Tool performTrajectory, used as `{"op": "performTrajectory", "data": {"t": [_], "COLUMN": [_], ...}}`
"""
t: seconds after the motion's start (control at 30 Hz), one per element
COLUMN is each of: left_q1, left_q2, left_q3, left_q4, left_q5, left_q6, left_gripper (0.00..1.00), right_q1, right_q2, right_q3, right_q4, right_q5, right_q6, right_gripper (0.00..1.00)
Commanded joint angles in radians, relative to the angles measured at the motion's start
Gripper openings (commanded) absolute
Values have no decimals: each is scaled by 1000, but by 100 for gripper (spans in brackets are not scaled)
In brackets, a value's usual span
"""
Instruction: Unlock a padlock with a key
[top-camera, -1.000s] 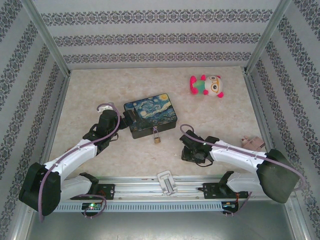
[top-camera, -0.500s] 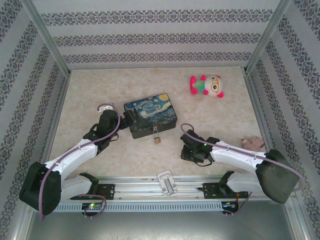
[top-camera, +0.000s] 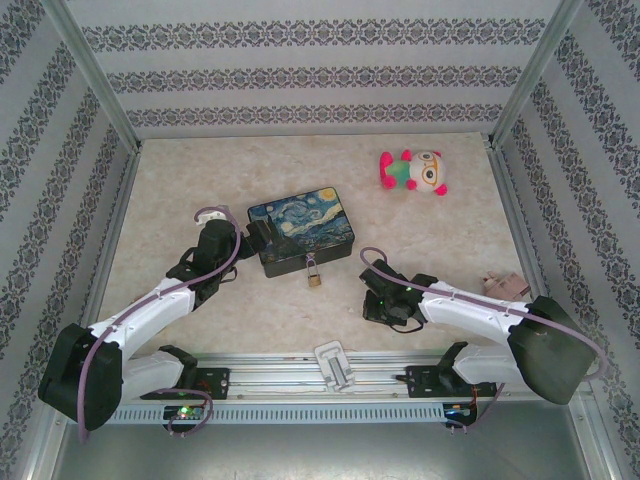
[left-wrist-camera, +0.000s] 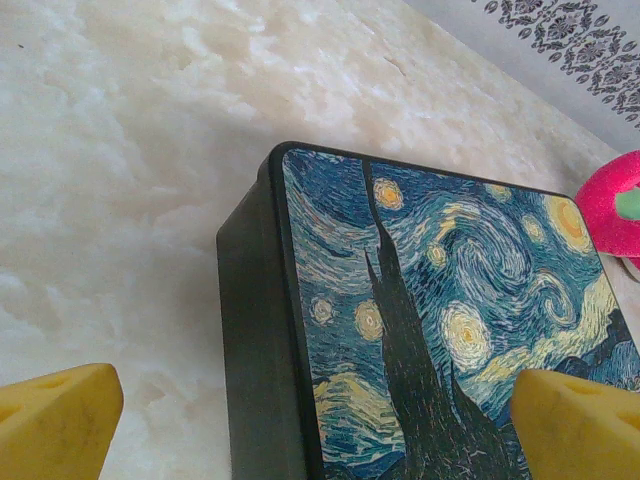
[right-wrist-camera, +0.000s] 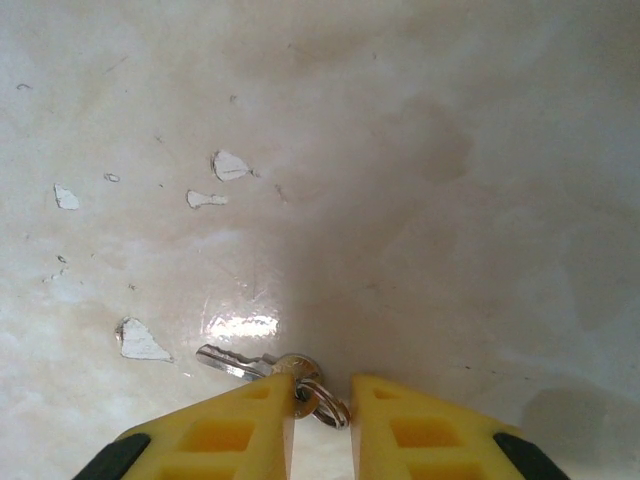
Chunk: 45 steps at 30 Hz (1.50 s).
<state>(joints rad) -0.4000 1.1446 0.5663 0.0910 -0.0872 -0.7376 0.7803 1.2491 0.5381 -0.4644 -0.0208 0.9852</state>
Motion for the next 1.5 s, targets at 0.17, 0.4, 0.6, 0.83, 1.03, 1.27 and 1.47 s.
{"op": "performTrajectory", "data": {"t": [0.17,0.4,0.6,0.83,1.03,1.27,1.47], "left_q1": [-11,-11,-11,-11,-11,-12,-42], "left_q2": [-4,-8,-21,-65,-148,-259,-227], "left_q3": [-3,-2,3,-7,-41,-137,-163], "left_q4": [21,17,11,35,119,402,604], "left_q5": [-13,-13,-11,12,68,308,673], "left_q6": [0,1,6,53,175,387,703], "left_gripper": [99,99,99,99,99,99,99], "right_q1": [-9,-6,-3,-5,-14,-68,-213], "right_q2": [22,25,7,-47,-115,-185,-128], "right_q3": [-3,6,22,61,112,152,247], "right_q4": [1,6,7,43,88,146,118], "right_q5": [-2,-1,2,-22,-37,-162,-557], "right_q6": [-10,-24,-56,-123,-243,-336,-327], "right_gripper": [17,6,0,0,0,0,0]}}
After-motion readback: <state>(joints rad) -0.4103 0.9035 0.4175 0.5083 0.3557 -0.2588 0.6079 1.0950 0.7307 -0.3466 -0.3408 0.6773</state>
